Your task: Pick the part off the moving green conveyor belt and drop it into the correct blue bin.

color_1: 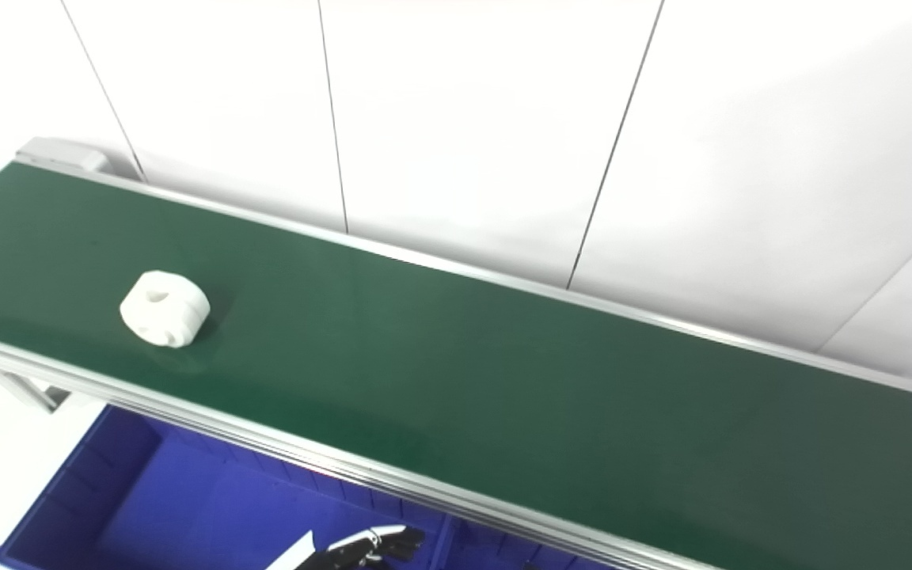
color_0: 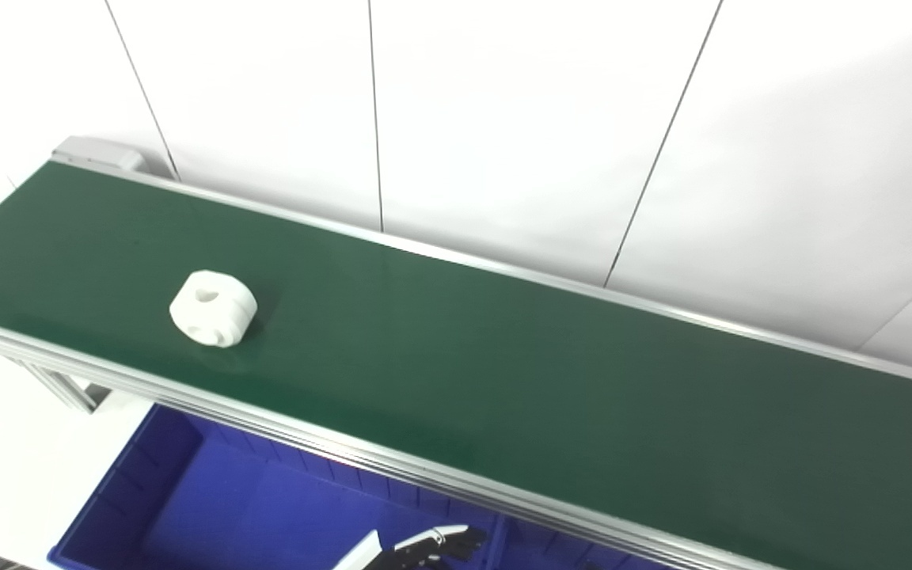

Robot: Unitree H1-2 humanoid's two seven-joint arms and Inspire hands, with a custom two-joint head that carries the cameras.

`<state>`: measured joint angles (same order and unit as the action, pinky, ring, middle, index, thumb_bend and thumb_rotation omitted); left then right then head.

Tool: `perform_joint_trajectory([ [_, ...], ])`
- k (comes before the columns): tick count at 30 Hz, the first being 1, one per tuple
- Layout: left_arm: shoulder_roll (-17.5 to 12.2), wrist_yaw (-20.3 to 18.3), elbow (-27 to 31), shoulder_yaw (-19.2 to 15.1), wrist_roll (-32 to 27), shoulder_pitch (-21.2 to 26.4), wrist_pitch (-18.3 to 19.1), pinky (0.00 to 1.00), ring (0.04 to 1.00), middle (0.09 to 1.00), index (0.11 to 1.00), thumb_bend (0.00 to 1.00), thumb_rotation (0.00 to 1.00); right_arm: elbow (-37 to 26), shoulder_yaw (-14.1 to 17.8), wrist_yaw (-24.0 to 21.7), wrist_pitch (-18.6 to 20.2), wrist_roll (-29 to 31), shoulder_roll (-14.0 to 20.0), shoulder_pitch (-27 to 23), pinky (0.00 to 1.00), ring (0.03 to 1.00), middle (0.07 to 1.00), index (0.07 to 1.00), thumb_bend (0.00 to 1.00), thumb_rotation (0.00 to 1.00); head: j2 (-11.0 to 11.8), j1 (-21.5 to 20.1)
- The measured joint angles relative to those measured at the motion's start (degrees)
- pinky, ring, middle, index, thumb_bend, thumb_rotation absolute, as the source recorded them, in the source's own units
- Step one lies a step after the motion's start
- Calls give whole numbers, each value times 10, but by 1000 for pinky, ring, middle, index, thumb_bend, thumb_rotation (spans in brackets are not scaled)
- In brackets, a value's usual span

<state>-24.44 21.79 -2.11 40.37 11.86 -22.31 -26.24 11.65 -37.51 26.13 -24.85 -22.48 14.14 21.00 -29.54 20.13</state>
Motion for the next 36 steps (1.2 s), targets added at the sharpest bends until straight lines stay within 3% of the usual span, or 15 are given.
perform_joint_trajectory([
  [8, -10, 25, 8, 24, 0, 11, 1, 680, 784, 825, 822, 795, 580, 5, -2, 3, 0, 7, 1, -1, 749, 825, 860, 900, 864, 669, 7, 2],
  [14, -45, 31, 99, 8, 2, 6, 3, 667, 770, 810, 801, 827, 601, 11, -15, 29, 0, 6, 2, -11, 754, 822, 854, 896, 872, 671, 4, 1],
  [21, -69, 5, 237, -79, 3, -27, 6, 685, 787, 826, 806, 821, 626, 11, -19, 37, 0, 8, 4, -15, 760, 823, 855, 897, 873, 665, 1, 2],
  [28, -80, -80, 313, -199, -35, -39, 17, 721, 817, 847, 825, 811, 627, 11, -19, 37, 0, 9, 5, -14, 768, 832, 858, 905, 870, 674, 4, 6],
  [33, -69, -129, 311, -274, -35, -23, 34, 717, 813, 847, 832, 807, 612, 11, -20, 38, 0, 8, 5, -15, 765, 828, 858, 904, 860, 665, 5, 11],
  [36, -56, -154, 301, -296, -30, -12, 39, 734, 833, 864, 849, 795, 610, 14, -22, 42, 0, 8, 5, -16, 773, 832, 860, 906, 858, 664, 5, 12],
])
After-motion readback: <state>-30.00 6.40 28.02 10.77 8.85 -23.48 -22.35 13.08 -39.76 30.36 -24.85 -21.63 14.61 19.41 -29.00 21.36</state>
